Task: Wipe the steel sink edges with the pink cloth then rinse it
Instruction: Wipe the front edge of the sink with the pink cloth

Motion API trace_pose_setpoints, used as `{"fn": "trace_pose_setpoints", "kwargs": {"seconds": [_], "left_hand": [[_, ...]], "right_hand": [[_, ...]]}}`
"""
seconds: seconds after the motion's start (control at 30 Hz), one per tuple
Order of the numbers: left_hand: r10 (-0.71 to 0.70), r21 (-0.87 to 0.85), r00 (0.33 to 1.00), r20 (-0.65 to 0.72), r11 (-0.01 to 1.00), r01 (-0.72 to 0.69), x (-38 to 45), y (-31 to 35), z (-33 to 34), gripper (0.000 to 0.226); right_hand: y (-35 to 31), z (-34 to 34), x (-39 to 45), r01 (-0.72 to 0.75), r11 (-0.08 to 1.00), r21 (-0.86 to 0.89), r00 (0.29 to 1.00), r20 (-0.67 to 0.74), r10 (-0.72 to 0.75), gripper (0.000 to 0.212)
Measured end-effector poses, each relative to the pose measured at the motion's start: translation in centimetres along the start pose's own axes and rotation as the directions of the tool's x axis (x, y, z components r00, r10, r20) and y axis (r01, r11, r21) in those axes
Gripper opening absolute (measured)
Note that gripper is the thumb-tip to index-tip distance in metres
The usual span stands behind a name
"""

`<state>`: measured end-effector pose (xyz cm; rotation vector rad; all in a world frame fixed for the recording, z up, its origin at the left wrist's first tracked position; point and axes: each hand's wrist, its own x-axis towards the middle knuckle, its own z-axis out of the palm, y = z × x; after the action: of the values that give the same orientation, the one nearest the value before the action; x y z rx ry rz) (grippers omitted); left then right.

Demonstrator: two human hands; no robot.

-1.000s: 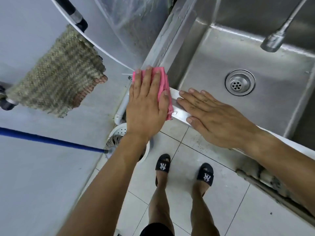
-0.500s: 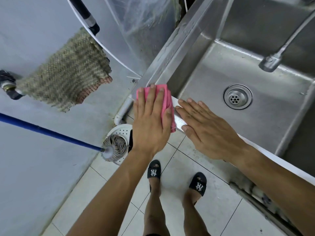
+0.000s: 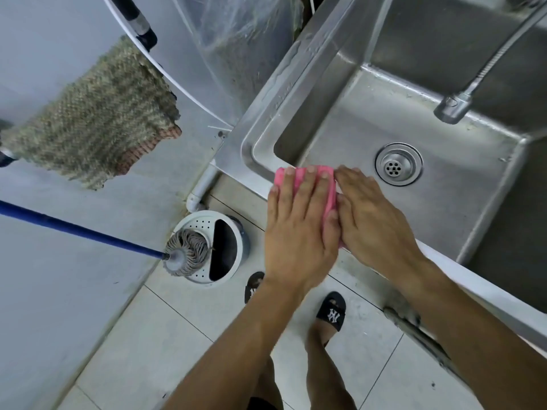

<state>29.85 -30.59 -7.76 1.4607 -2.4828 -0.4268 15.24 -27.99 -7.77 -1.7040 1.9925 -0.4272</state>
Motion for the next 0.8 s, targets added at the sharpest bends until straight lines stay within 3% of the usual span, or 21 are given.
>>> {"fn": "trace_pose_setpoints", "kwargs": {"seconds": [0.1, 0.17, 0.27, 0.33, 0.47, 0.6, 0.8], "left_hand": [[0.146, 0.008, 0.989, 0.037, 0.989, -0.146, 0.6, -2.3, -0.5, 0.056], [0.180, 0.074, 0.982, 0.055, 0.980, -0.184, 2.4, -6.1, -1.7, 0.055], [-0.021, 0.070, 1.000, -0.010, 0.997, 0.022, 4.3, -8.5, -2.8, 0.055], [-0.153, 0.023, 0.986, -0.064, 0.988, 0.154, 3.4, -6.7, -2.2, 0.056], [-0.139, 0.001, 0.990, -0.024, 0.990, 0.139, 1.6, -5.6, -2.1, 0.059], [-0.160, 0.058, 0.986, 0.043, 0.986, 0.157, 5.9, -8.6, -4.1, 0.057], [0.052, 0.096, 0.981, 0.187, 0.993, -0.071, 8.9, -11.8, -5.6, 0.057]], "right_hand": [[2.9, -1.0, -3.6, -0.020, 0.995, -0.102, 1.000, -0.025, 0.018, 0.056], [4.0, -1.5, -5.3, 0.045, 0.989, -0.140, 0.999, 0.005, -0.045, 0.057], [3.6, -1.1, -4.9, 0.308, 0.917, -0.252, 0.951, 0.107, -0.290, 0.058], [2.5, -0.3, -3.4, 0.396, 0.872, -0.289, 0.918, 0.135, -0.372, 0.058], [0.3, 1.2, -0.6, 0.361, 0.892, -0.273, 0.932, 0.099, -0.347, 0.059], [-0.8, 1.6, 1.4, 0.378, 0.888, -0.263, 0.926, 0.086, -0.368, 0.059], [-1.4, 2.0, 1.7, 0.338, 0.905, -0.258, 0.941, 0.063, -0.333, 0.058]]}}
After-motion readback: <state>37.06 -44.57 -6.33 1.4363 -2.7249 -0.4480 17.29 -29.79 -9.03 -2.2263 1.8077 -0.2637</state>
